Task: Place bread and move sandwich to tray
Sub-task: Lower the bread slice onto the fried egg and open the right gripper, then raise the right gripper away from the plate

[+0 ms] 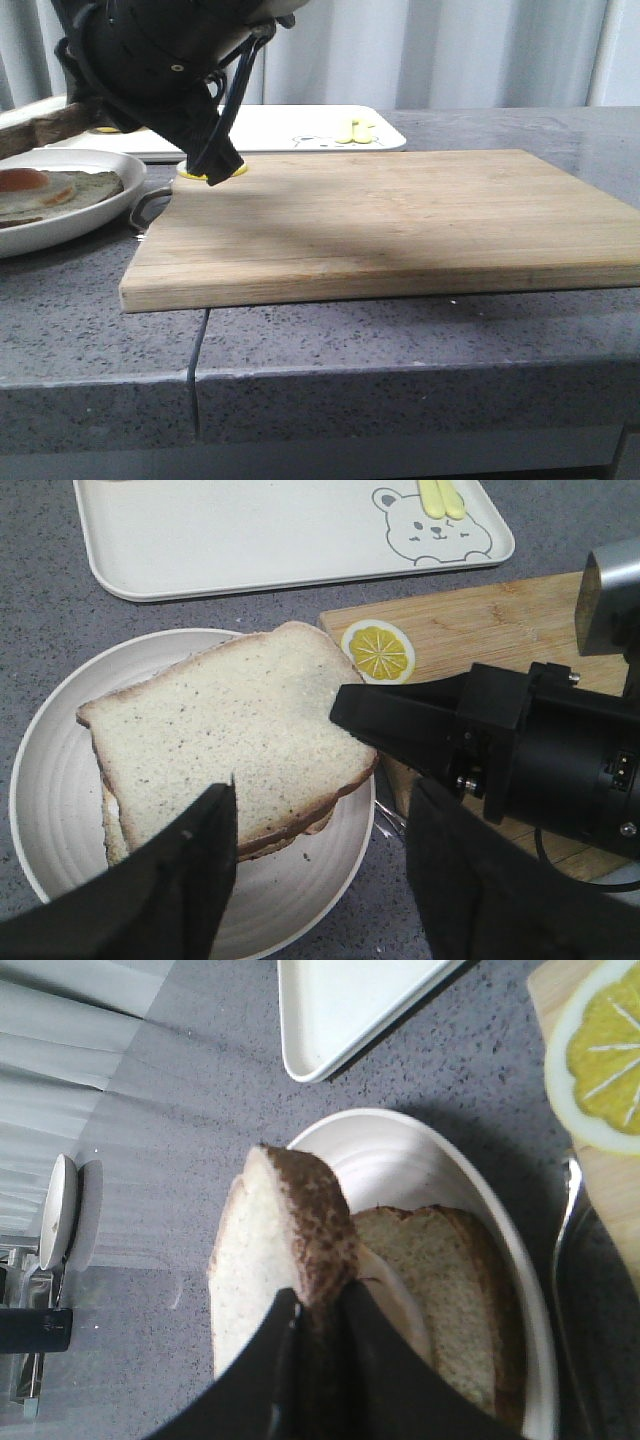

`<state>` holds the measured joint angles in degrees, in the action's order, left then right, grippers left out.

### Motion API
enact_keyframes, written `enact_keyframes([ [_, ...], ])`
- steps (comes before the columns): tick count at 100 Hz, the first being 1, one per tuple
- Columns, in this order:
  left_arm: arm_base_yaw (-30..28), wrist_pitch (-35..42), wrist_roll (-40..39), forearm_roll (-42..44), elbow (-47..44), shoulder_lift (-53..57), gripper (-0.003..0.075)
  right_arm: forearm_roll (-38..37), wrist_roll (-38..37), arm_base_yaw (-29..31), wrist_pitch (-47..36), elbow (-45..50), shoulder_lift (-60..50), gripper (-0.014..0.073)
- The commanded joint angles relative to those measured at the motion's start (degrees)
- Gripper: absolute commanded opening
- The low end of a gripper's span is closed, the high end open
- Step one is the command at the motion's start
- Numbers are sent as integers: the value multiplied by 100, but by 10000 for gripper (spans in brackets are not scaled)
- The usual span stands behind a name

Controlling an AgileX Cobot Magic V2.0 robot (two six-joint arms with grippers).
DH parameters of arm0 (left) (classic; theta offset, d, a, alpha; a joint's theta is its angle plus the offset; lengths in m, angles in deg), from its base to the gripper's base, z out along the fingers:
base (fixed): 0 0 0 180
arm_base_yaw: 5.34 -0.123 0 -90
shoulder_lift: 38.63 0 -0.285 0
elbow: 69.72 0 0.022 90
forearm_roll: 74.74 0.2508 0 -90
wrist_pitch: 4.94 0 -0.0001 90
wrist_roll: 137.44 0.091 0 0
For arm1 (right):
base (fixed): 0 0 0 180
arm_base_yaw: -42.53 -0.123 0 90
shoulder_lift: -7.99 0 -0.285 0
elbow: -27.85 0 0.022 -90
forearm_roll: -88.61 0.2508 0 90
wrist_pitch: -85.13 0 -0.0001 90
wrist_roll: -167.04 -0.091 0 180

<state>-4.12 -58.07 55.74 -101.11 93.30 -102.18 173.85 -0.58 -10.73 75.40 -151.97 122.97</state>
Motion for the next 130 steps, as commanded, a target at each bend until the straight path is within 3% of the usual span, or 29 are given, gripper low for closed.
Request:
enact_keyframes([
  [1,-17,280,0,-207,192,42,357,-64,18,-10,-7,-197,-242,-61],
  [49,-17,280,0,-207,192,42,357,-64,36,-10,165,-191,-184,-42],
  [80,-17,280,0,-207,192,42,357,-64,111,-10,145,-191,-184,245],
  [107,-17,280,0,-207,192,42,357,-69,111,-10,-83,-191,-184,297],
  [130,-17,266,0,-207,192,42,357,-69,111,-5,-214,-191,-235,441],
])
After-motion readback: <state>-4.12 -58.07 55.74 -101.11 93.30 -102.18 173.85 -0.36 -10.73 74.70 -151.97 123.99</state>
